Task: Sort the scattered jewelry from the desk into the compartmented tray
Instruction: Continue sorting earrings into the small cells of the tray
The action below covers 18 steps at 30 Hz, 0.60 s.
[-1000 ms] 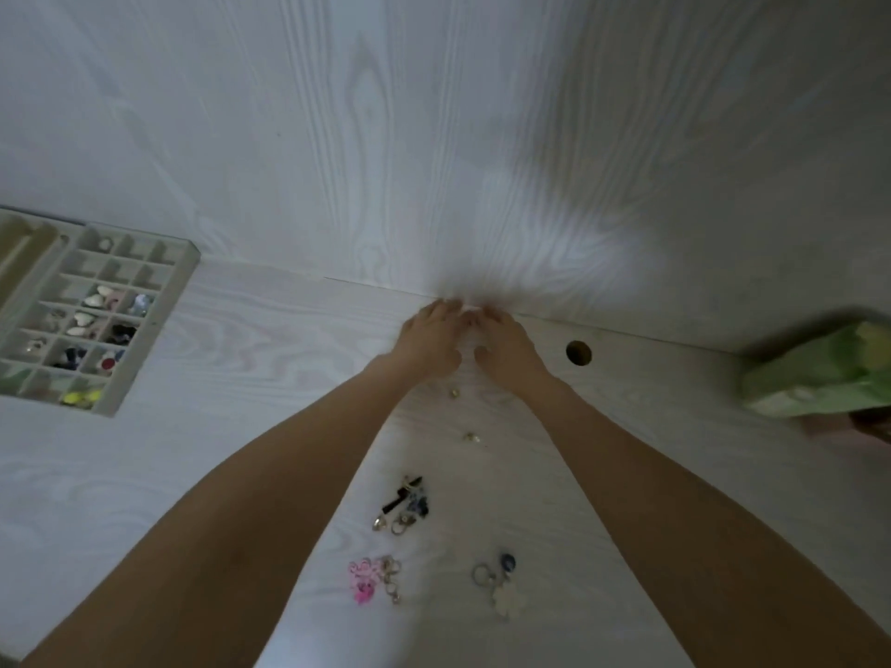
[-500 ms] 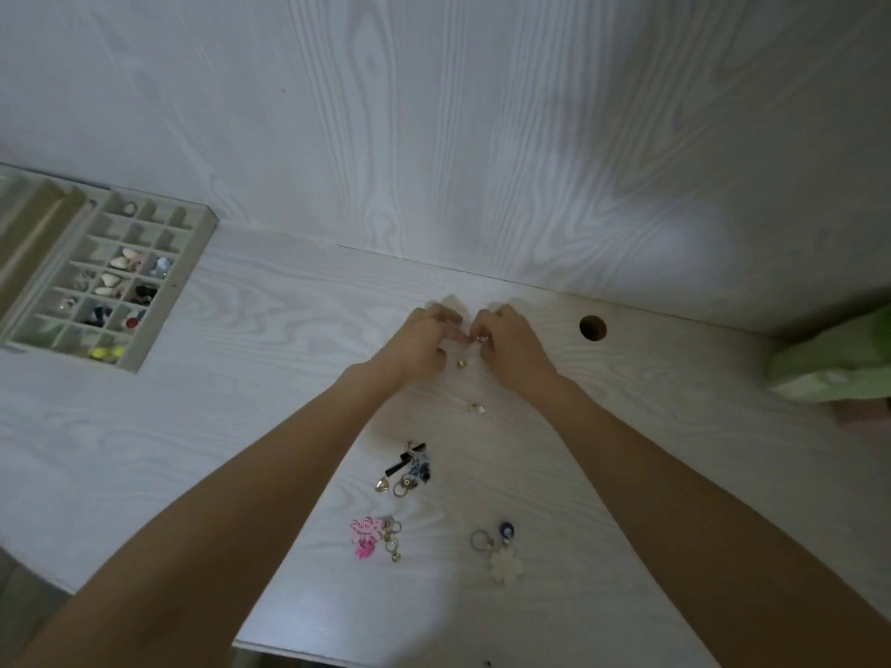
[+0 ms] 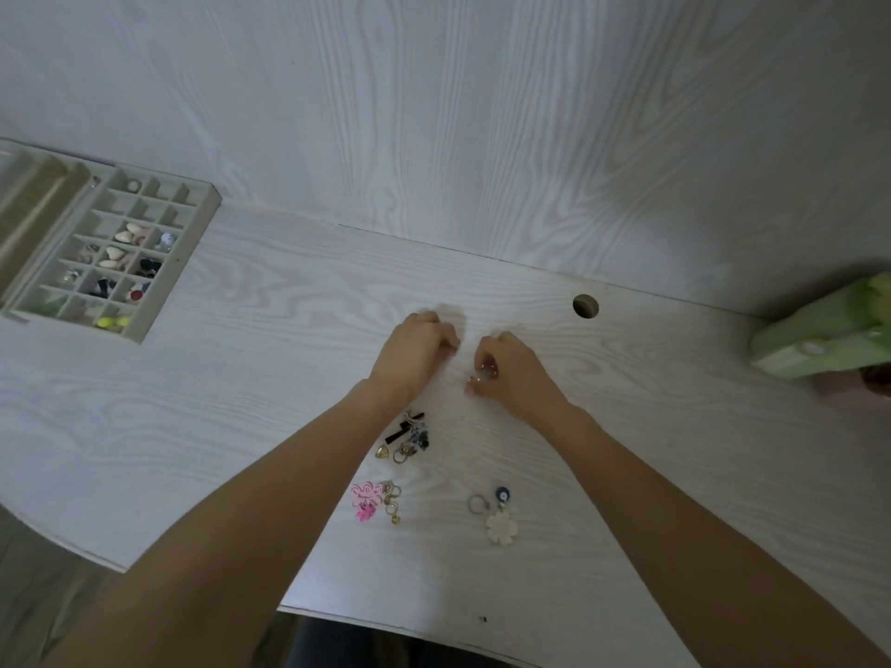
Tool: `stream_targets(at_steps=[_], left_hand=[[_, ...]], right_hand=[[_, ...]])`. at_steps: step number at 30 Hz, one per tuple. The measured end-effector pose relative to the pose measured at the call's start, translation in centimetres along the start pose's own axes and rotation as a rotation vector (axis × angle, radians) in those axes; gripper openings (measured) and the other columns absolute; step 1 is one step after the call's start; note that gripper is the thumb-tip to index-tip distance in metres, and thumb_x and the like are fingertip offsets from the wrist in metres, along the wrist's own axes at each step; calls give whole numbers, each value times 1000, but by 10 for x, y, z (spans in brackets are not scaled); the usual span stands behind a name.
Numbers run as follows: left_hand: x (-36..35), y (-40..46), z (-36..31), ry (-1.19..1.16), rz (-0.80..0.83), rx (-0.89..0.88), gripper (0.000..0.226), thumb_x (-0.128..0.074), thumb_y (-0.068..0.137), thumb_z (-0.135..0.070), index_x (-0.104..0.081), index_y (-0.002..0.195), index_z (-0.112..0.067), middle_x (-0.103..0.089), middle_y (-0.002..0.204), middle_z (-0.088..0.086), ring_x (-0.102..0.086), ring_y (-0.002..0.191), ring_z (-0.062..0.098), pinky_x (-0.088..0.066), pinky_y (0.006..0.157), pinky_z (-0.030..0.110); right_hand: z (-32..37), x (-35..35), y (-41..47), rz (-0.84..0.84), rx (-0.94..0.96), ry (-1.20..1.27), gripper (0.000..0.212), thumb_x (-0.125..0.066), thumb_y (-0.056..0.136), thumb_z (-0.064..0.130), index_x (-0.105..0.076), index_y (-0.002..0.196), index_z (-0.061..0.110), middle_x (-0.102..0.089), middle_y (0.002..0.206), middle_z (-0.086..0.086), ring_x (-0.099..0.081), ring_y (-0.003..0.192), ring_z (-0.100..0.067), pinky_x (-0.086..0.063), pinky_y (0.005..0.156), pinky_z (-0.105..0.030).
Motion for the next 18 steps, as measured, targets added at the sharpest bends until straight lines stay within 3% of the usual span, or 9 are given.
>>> stream_targets(at_steps=[4,8,10,14,18], left_hand=[[-3,1,-6,174,71,-77,16,-45,96,-13,-58,104,-8,-53,103,10,-53,92,25,-42,76,28],[-3,6,-9,216,95,-103,15,-44,95,-8,-56,103,-4,-51,105,13,-50,95,26,-44,80,33],[3,3,-2,-7,76,10,11,-46,93,-6,-55,98,-2,-53,106,15,-52,93,27,-44,81,35],[33,-16,16,-674,-95,281,13,-60,85,-8,-54,74,-10,-68,92,14,-64,89,21,-51,81,30],[58,-33,23,-1295,-71,454,18,-45,90,4,-51,80,-10,-61,78,6,-55,65,10,-47,58,16]], right_hand=[[12,-6,1,3,68,-60,14,-72,78,7,-58,80,7,-48,84,-2,-47,75,-16,-33,60,-13],[17,-6,3,5,44,-132,5,-63,85,7,-58,83,6,-52,84,-3,-49,76,-17,-35,65,-24],[13,-5,3,-17,-54,23,5,-61,88,11,-59,84,8,-57,78,-1,-52,70,-14,-38,62,-21],[19,-4,0,9,-273,827,6,-59,90,4,-59,85,2,-61,78,-8,-61,69,-12,-50,62,-15],[56,-3,5,81,-278,1264,10,-54,91,-3,-60,83,-1,-60,82,-9,-60,79,-14,-54,70,-15]])
Point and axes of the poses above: each hand's wrist, its own y-axis towards the middle knuckle, its own x-axis out of the back of the hand, z = x × y, the point moved 6 cm from there along y, towards the middle knuckle
